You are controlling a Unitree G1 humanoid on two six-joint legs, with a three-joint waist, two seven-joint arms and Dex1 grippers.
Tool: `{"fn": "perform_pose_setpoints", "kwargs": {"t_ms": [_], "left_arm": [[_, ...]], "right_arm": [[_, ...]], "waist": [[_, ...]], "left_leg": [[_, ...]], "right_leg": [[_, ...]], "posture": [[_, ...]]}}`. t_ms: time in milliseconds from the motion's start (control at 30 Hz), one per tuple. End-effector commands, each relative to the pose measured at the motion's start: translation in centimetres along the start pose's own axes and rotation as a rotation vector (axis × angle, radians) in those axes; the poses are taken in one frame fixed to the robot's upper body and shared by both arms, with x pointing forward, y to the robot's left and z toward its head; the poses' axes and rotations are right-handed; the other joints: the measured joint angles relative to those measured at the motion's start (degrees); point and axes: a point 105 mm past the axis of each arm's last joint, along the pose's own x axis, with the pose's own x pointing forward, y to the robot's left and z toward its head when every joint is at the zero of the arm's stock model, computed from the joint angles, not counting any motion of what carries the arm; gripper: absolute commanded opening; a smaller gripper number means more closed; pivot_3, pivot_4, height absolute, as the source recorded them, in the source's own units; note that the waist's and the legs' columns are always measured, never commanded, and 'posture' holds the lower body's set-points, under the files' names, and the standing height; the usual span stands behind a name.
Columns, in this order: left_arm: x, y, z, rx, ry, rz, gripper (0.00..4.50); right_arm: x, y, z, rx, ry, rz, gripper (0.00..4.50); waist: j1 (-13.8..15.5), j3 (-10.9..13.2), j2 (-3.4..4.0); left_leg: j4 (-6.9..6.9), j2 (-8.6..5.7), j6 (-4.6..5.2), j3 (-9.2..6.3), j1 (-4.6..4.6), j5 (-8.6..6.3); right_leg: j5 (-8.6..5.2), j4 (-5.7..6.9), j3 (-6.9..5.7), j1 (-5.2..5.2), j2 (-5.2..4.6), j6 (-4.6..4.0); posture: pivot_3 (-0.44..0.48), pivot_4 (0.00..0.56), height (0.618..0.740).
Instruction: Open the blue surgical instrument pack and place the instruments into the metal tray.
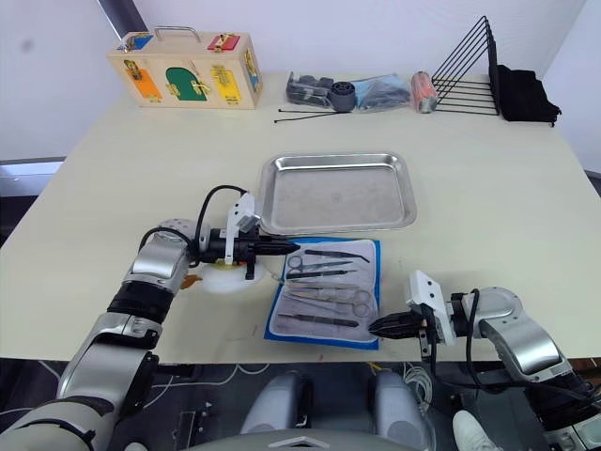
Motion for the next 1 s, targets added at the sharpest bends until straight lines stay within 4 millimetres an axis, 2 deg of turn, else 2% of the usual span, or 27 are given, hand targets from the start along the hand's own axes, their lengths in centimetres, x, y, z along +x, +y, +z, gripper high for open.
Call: {"fn": "perform_pose_setpoints", "kwargs": {"t_ms": [33,67,100,133,300,333,367,400,600,867,1000], "left_arm": [[0.1,-0.2,-1.6,-0.047,0.021,0.017,1.45],[0.0,-0.2,-1.6,-0.041,0.025,0.02,1.78],[0.0,-0.1,-1.6,-0.037,0.027,0.022,2.33],[0.0,-0.1,-1.6,-0.037,0.028,0.022,2.65],[0.0,-0.2,-1.5,-0.047,0.013,0.023,2.65],[0.0,-0.2,-1.4,-0.046,0.012,0.023,2.77],[-0.1,-0.2,-1.4,-0.044,0.007,0.027,2.77],[-0.1,-0.1,-1.3,-0.041,0.003,0.03,2.77],[-0.6,-0.3,-0.4,-0.019,-0.052,0.027,2.77],[-1.7,-1.7,2.1,0.07,-0.168,-0.036,2.77],[-2.2,-1.7,2.9,0.139,-0.187,-0.043,2.77]], "right_arm": [[-0.2,0.2,0.2,0.022,-0.004,0.017,0.0],[-0.2,0.3,0.2,0.021,-0.003,0.018,0.0],[-0.2,0.2,0.2,0.007,-0.001,0.012,0.56],[-0.2,0.1,0.2,-0.007,-0.002,0.004,0.78],[-0.3,0.2,0.3,0.014,-0.011,0.016,0.78],[-0.3,0.2,0.4,0.016,-0.012,0.017,1.26],[-0.4,0.2,0.4,0.016,-0.013,0.017,1.29],[-0.4,0.1,0.5,0.013,-0.016,0.016,1.6],[-0.9,0.6,1.2,0.001,-0.025,0.036,4.46],[-2.7,1.2,4.1,-0.045,-0.075,0.051,4.46],[-3.0,0.6,5.6,-0.113,-0.119,0.012,4.46]], "waist": [[0.08,0.0,0.0],[0.1,-0.01,0.0],[0.11,-0.01,0.0],[0.1,-0.01,0.0],[0.04,-0.01,0.0],[0.03,-0.01,0.0],[0.03,-0.01,0.0],[0.02,-0.01,0.0],[0.0,-0.01,0.0],[0.08,0.01,-0.02],[0.09,0.03,-0.03]], "left_leg": [[0.0,0.0,0.0,-0.01,0.0,0.0],[0.0,0.0,0.0,-0.01,0.0,0.0],[0.0,0.0,0.0,-0.01,0.0,0.0],[0.0,0.0,0.0,-0.01,0.0,0.0],[0.0,0.0,0.0,0.0,0.01,0.0],[0.0,0.0,0.0,0.0,0.01,0.0],[0.0,0.0,0.0,0.0,0.01,0.0],[0.0,0.0,0.0,0.0,0.01,0.0],[0.0,0.0,0.0,-0.01,0.02,0.0],[0.01,0.0,0.0,-0.03,-0.03,0.0],[0.01,0.0,0.0,-0.04,-0.04,0.0]], "right_leg": [[0.0,0.0,0.0,0.0,0.0,0.0],[0.0,0.0,0.0,0.01,0.0,0.0],[0.0,0.0,-0.01,0.01,0.0,0.0],[0.0,0.0,-0.01,0.01,0.0,0.0],[0.0,0.0,0.0,0.01,0.0,0.0],[0.0,0.0,0.0,0.01,0.0,0.0],[0.0,0.0,0.0,0.01,0.0,0.0],[0.0,0.0,0.0,0.01,0.0,0.0],[0.0,0.0,0.0,0.01,0.0,0.0],[0.0,0.0,-0.01,0.0,-0.01,0.0],[0.0,0.0,-0.03,0.0,-0.01,0.0]], "posture": [[0.0,0.15,0.74],[0.0,0.15,0.74],[0.0,0.15,0.74],[0.0,0.15,0.74],[0.0,0.15,0.74],[0.0,0.15,0.74],[0.0,0.15,0.74],[0.0,0.15,0.74],[0.0,0.15,0.74],[0.0,0.15,0.74],[0.0,0.15,0.74]]}}
